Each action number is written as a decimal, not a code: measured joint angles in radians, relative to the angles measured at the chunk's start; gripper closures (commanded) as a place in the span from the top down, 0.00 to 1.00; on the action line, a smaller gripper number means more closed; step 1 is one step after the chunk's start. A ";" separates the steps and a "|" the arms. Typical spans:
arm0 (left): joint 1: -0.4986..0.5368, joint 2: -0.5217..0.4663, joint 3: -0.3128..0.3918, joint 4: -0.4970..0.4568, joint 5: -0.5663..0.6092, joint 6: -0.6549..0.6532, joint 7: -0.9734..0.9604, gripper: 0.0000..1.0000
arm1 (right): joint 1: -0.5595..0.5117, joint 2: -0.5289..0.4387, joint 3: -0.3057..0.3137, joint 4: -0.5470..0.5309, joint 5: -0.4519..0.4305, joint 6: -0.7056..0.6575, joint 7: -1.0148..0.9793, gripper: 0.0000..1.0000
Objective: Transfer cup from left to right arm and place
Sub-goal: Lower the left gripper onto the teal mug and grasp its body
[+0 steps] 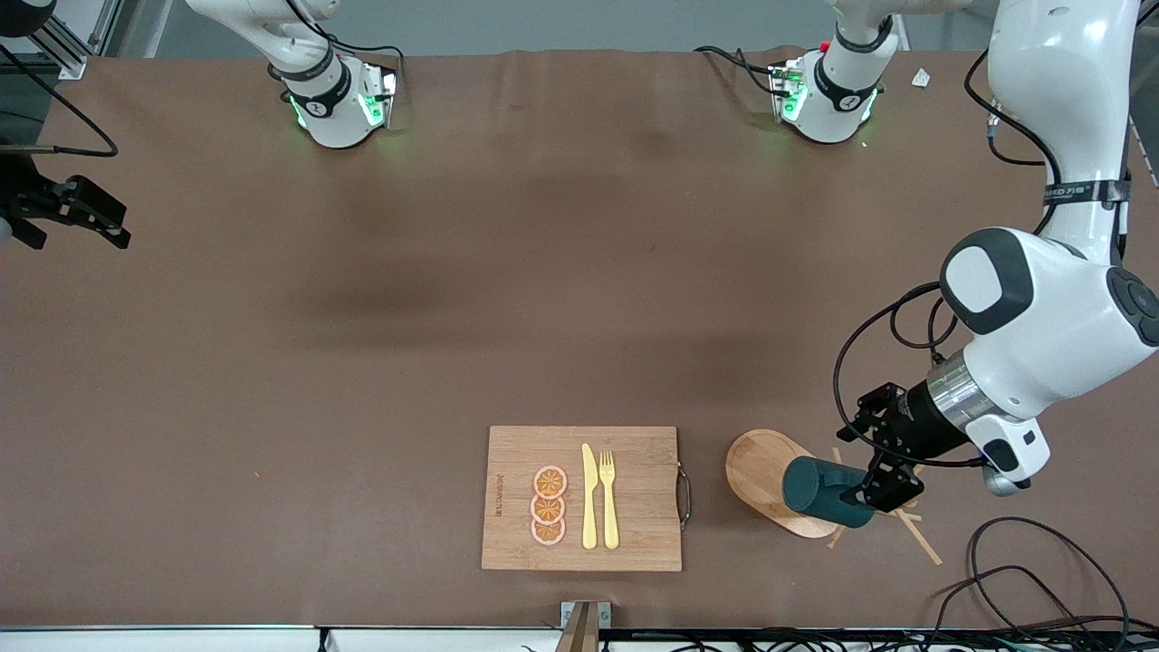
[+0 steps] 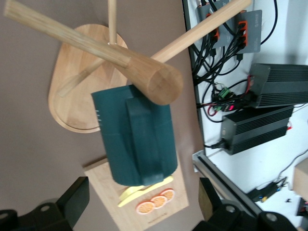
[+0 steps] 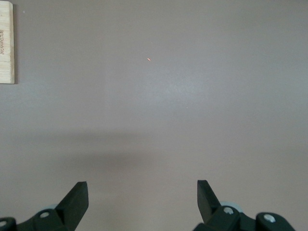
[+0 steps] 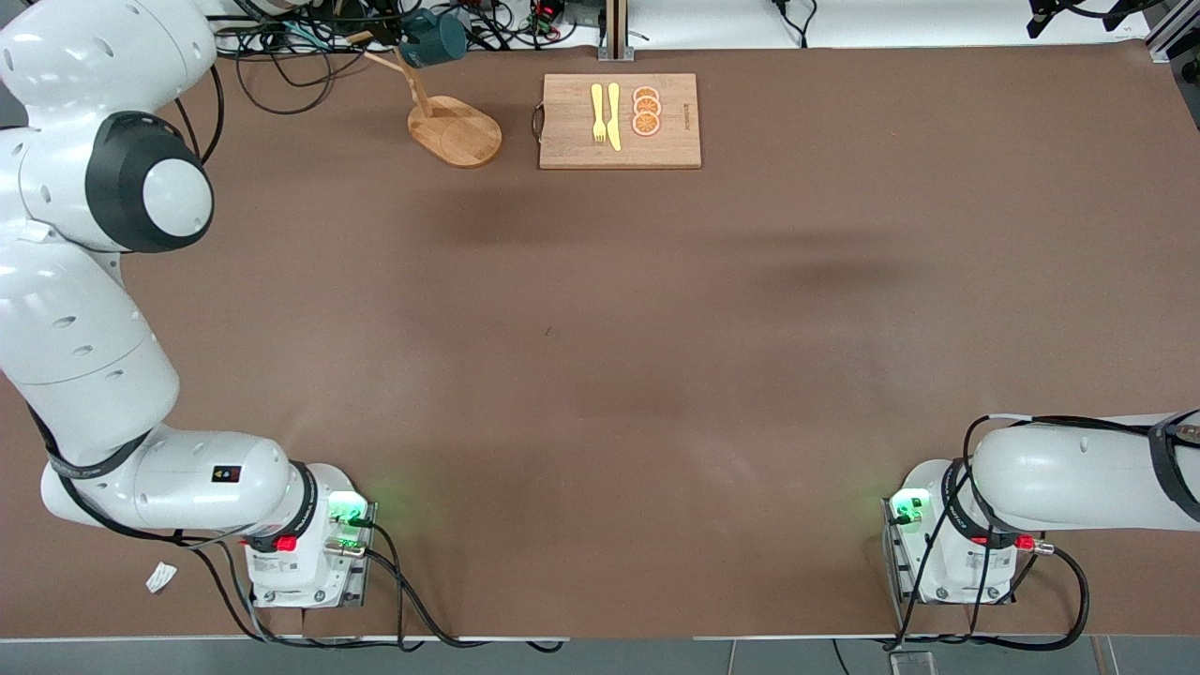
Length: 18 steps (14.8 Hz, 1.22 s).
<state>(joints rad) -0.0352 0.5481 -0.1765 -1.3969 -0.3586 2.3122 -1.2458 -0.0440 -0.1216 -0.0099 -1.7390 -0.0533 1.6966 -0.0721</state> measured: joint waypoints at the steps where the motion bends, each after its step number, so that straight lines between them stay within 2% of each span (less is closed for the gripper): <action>1: 0.000 0.004 0.000 0.001 -0.017 0.020 -0.005 1.00 | 0.000 0.000 0.000 0.000 0.000 0.000 0.000 1.00; 8: 0.000 0.070 0.000 0.002 -0.035 0.148 -0.010 1.00 | 0.000 0.000 0.002 0.000 0.000 -0.002 0.000 1.00; 18: -0.018 0.103 -0.002 0.003 -0.093 0.192 -0.011 1.00 | 0.000 0.000 -0.002 0.001 0.000 -0.014 0.000 1.00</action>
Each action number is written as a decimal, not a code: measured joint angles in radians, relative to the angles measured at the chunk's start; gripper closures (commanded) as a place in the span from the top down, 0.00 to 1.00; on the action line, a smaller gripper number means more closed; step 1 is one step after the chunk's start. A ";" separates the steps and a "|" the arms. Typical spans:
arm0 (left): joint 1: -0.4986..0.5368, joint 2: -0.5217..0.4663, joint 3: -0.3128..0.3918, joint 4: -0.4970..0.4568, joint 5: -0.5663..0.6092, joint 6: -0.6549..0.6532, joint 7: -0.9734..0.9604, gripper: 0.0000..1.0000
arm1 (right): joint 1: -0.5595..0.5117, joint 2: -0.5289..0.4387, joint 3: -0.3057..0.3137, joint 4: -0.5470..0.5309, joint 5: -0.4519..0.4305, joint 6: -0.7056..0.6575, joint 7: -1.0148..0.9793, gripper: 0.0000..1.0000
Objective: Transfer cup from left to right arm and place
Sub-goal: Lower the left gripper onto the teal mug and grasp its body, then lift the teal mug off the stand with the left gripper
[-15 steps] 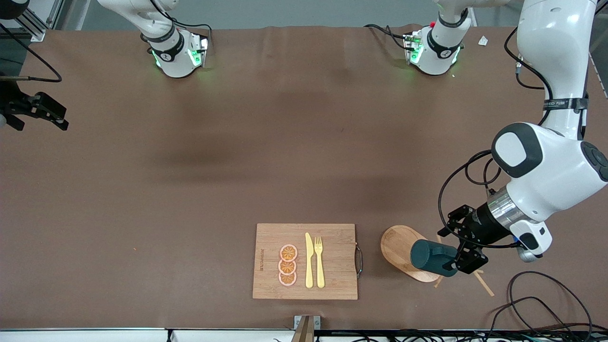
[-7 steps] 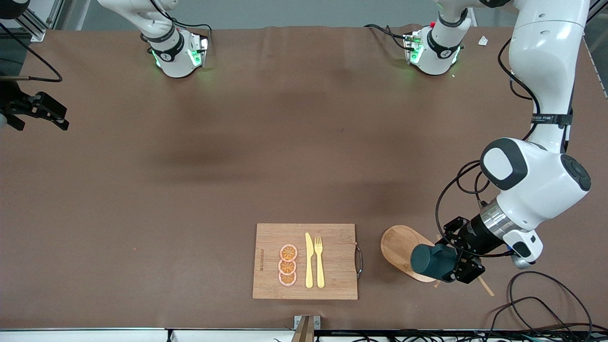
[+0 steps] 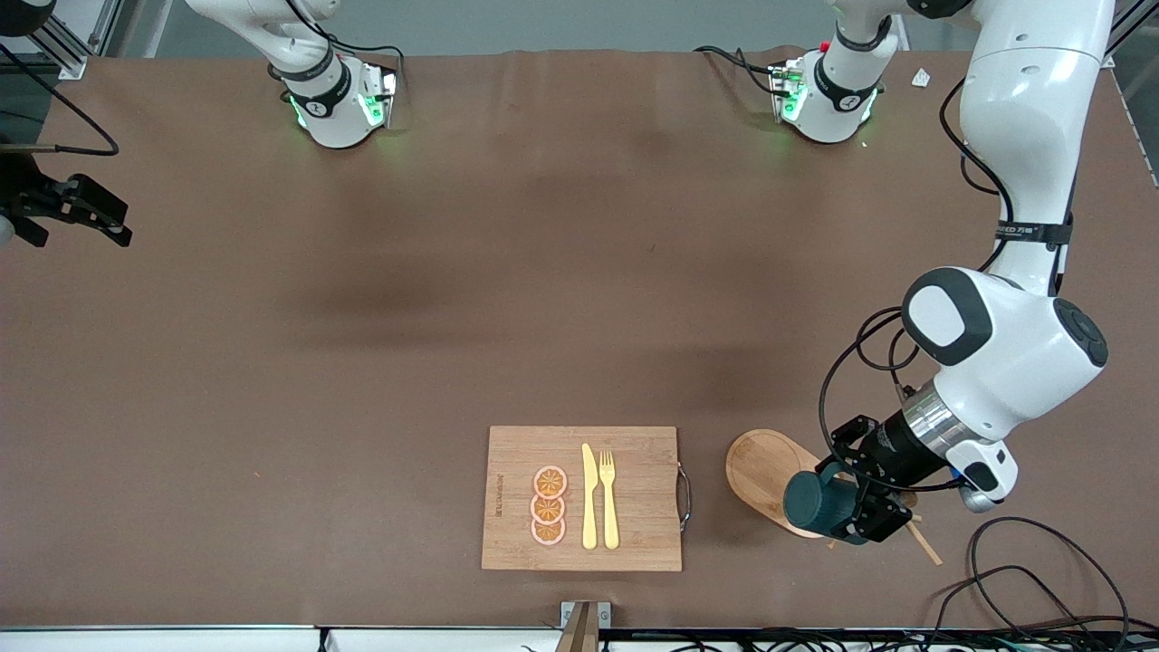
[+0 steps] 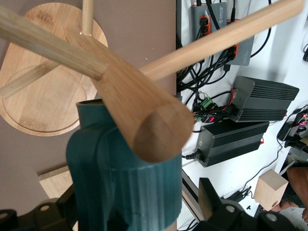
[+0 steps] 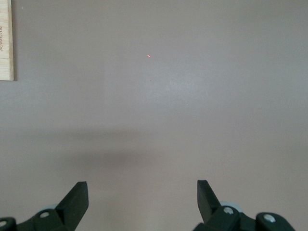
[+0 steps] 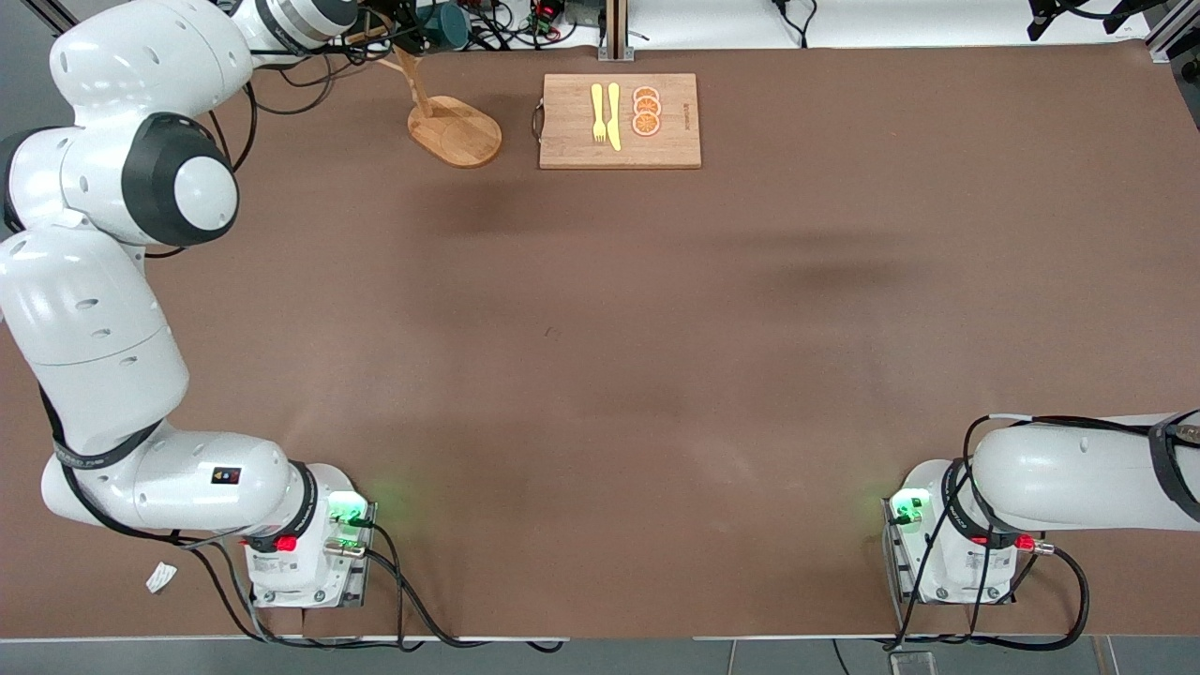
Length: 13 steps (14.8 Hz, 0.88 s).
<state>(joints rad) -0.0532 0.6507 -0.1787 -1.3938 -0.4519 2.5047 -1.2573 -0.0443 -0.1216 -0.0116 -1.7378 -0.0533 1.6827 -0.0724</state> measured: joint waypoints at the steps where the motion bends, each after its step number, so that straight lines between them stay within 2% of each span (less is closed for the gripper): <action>1: 0.000 0.005 0.000 0.000 0.000 0.001 0.000 1.00 | 0.000 0.000 -0.001 0.000 0.000 0.000 0.000 1.00; 3: 0.000 0.013 0.000 0.000 0.000 0.004 0.000 0.99 | 0.000 0.000 -0.001 0.000 0.000 0.000 0.000 1.00; 4: 0.000 0.015 0.000 0.000 0.000 0.007 0.000 0.94 | 0.000 0.000 -0.001 0.000 0.000 0.000 0.000 1.00; 7: -0.001 0.021 -0.002 0.000 0.000 0.026 0.000 0.67 | 0.000 0.000 -0.001 0.001 0.000 0.000 0.000 1.00; 9: -0.006 0.025 -0.004 0.000 0.000 0.036 0.000 0.57 | 0.000 0.000 -0.001 0.001 0.000 0.000 0.000 1.00; 13: -0.019 0.027 -0.004 0.005 0.000 0.045 0.000 0.56 | 0.000 0.000 -0.002 0.001 0.000 -0.002 0.000 1.00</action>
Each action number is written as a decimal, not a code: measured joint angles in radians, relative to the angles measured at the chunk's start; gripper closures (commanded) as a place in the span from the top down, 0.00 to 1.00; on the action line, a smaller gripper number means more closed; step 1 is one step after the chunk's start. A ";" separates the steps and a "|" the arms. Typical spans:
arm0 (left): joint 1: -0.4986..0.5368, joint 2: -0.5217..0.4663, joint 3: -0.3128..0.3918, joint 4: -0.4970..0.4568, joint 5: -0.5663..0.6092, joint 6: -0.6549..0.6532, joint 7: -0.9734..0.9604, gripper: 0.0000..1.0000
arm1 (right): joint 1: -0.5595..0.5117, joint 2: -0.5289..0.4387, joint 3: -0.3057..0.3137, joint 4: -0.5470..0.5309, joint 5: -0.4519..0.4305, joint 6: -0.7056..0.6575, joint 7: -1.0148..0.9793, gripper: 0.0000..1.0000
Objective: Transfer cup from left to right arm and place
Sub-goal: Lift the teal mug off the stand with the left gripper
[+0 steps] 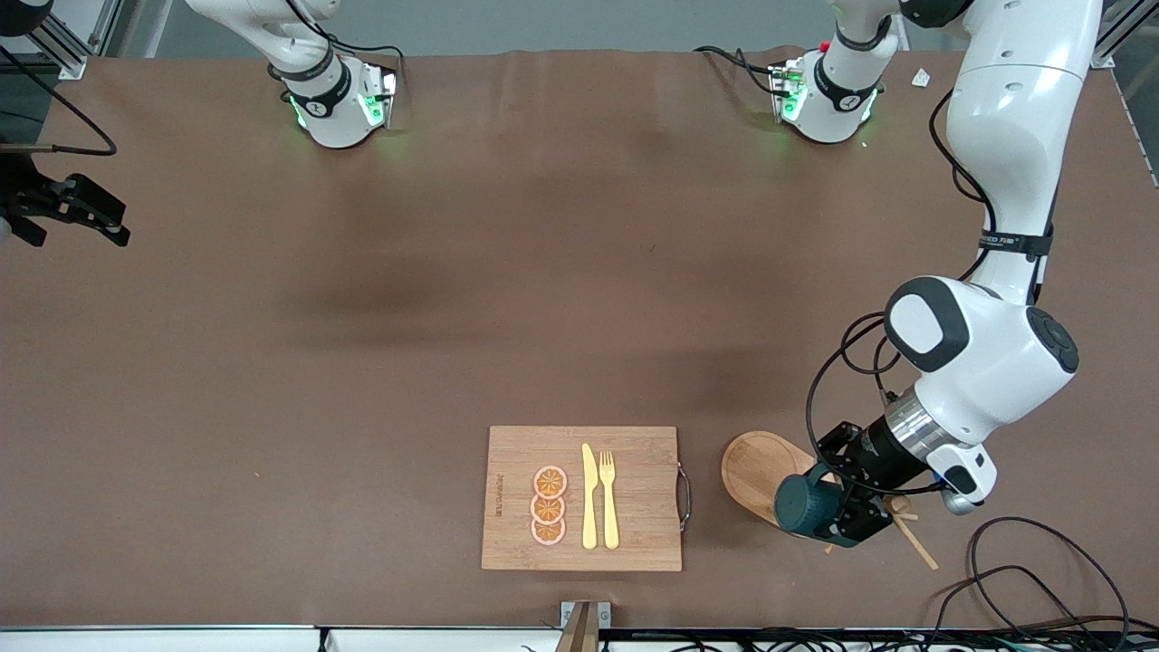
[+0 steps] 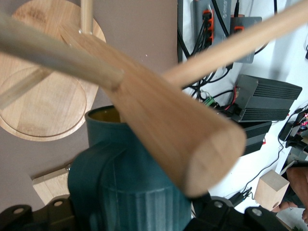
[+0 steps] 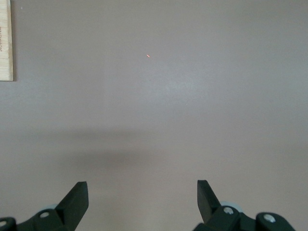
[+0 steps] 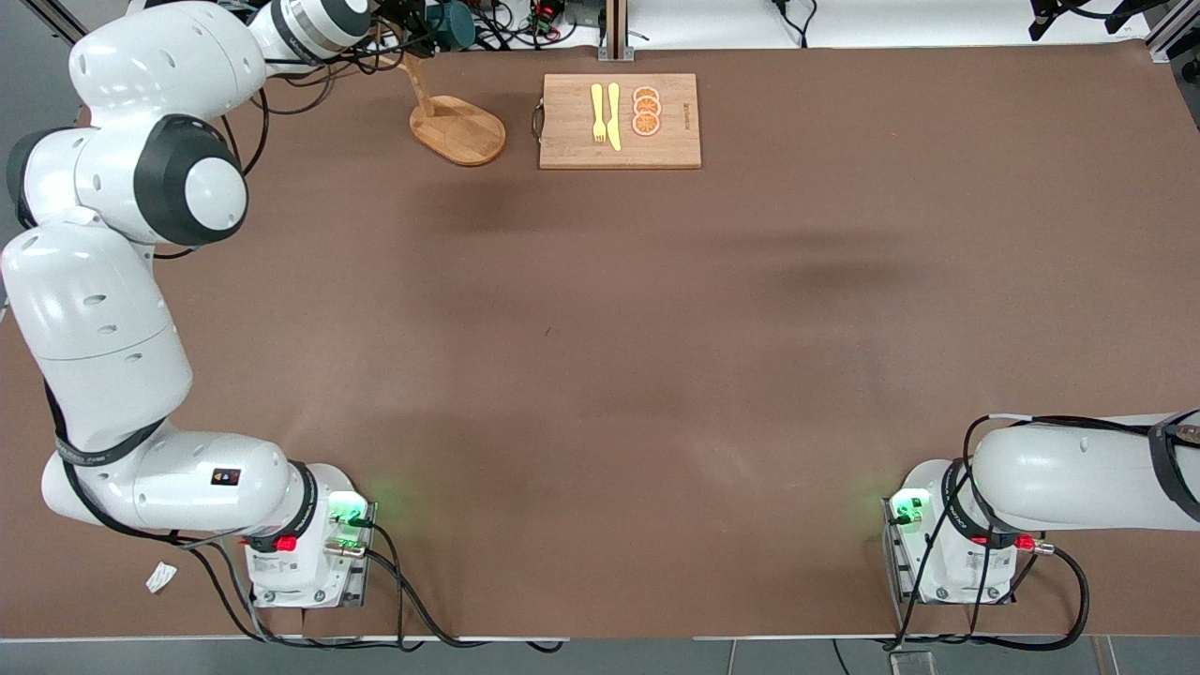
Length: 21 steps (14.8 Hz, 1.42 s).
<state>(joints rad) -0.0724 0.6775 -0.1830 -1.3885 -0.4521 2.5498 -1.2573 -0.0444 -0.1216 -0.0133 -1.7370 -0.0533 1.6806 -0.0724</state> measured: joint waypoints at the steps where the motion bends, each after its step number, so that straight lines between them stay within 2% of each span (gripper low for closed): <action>1: -0.005 -0.002 0.000 0.006 0.000 0.001 0.000 0.56 | 0.000 0.000 0.000 0.000 0.000 0.000 0.000 1.00; 5: -0.043 -0.043 -0.002 0.022 0.007 -0.039 -0.001 0.56 | -0.001 0.000 -0.005 0.000 0.000 -0.002 0.000 1.00; 9: -0.120 -0.123 -0.006 0.025 0.167 -0.149 -0.087 0.56 | -0.001 0.000 -0.008 0.001 0.000 -0.008 -0.009 1.00; 15: -0.354 -0.150 -0.007 0.017 0.564 -0.210 -0.260 0.56 | -0.001 0.000 -0.008 0.001 0.000 -0.009 -0.011 1.00; 21: -0.611 -0.081 0.001 -0.002 1.005 -0.306 -0.502 0.56 | -0.001 0.000 -0.008 0.001 0.000 -0.009 -0.011 1.00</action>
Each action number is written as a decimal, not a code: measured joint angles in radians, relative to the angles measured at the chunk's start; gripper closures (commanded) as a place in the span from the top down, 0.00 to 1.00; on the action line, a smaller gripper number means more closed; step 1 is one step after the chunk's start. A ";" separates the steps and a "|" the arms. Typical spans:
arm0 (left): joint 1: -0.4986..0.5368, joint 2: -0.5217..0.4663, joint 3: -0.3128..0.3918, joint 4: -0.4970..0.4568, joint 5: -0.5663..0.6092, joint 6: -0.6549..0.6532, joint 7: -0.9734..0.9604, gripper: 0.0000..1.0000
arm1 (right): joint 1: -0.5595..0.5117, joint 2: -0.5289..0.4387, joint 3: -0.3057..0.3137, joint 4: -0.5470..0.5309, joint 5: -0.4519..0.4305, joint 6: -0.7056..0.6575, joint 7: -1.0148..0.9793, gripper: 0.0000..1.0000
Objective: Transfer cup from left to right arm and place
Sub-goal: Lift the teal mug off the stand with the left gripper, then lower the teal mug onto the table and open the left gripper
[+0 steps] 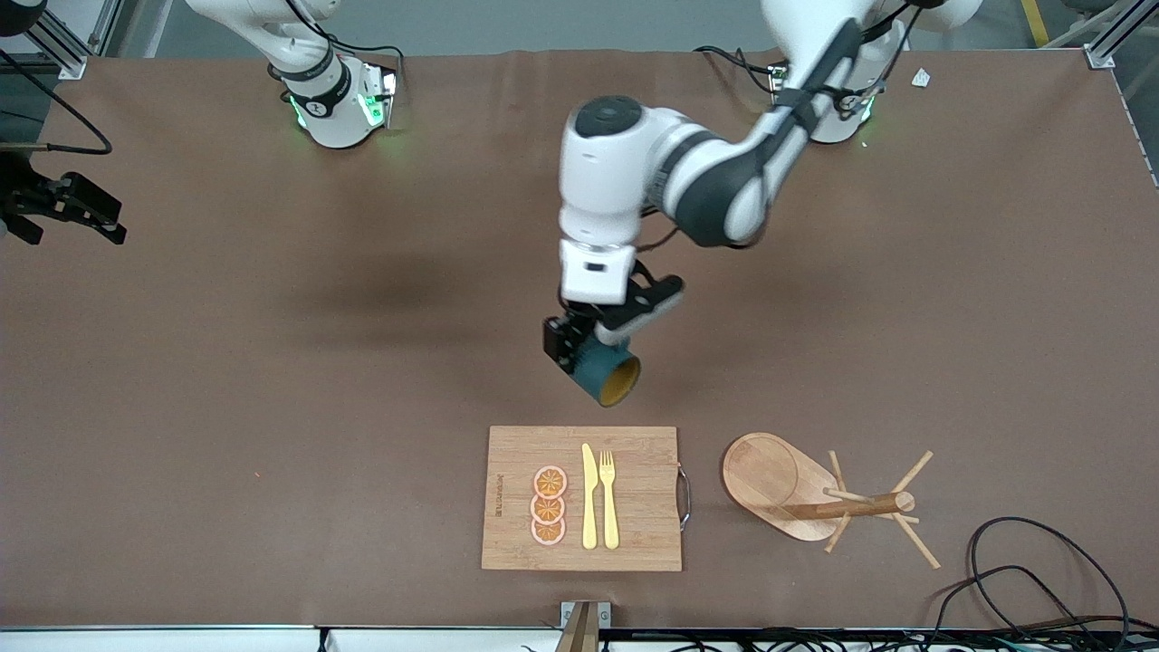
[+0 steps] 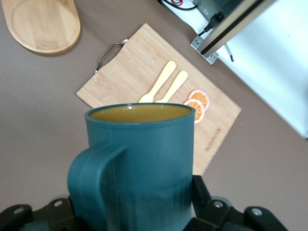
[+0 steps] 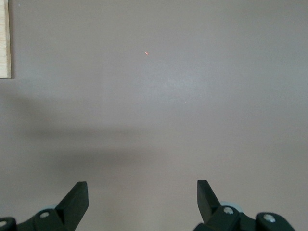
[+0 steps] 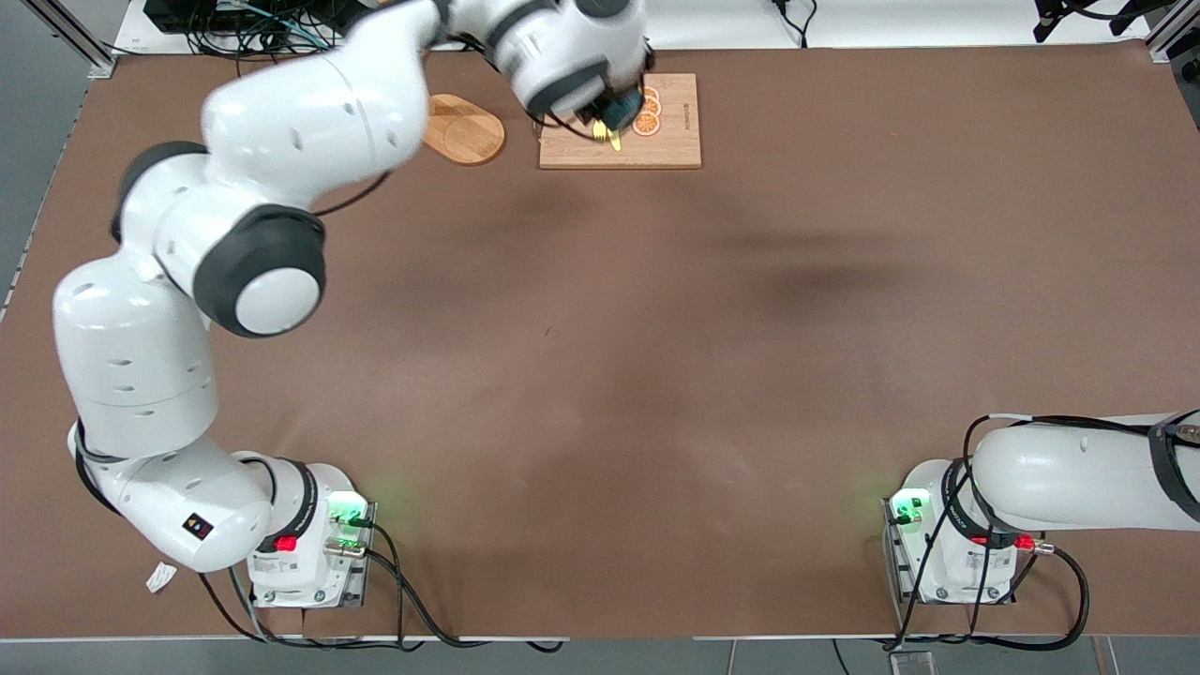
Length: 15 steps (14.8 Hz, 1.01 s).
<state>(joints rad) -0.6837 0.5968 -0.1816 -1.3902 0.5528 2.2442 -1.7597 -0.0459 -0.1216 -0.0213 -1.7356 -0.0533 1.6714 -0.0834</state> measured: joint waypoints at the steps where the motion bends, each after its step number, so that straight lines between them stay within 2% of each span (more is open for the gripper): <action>1: -0.038 0.022 0.000 -0.002 0.076 -0.015 -0.056 0.55 | 0.000 0.000 0.000 0.000 0.000 0.000 0.000 1.00; 8: -0.257 0.190 0.005 -0.006 0.487 -0.174 -0.314 0.55 | 0.000 0.000 0.000 0.000 0.000 0.000 0.000 1.00; 15: -0.370 0.332 0.020 -0.008 0.829 -0.312 -0.449 0.55 | -0.004 0.000 -0.002 0.000 0.000 -0.001 -0.002 1.00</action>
<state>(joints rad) -1.0534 0.9287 -0.1620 -1.3980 1.3821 1.9327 -2.2091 -0.0495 -0.1216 -0.0233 -1.7355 -0.0533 1.6708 -0.0857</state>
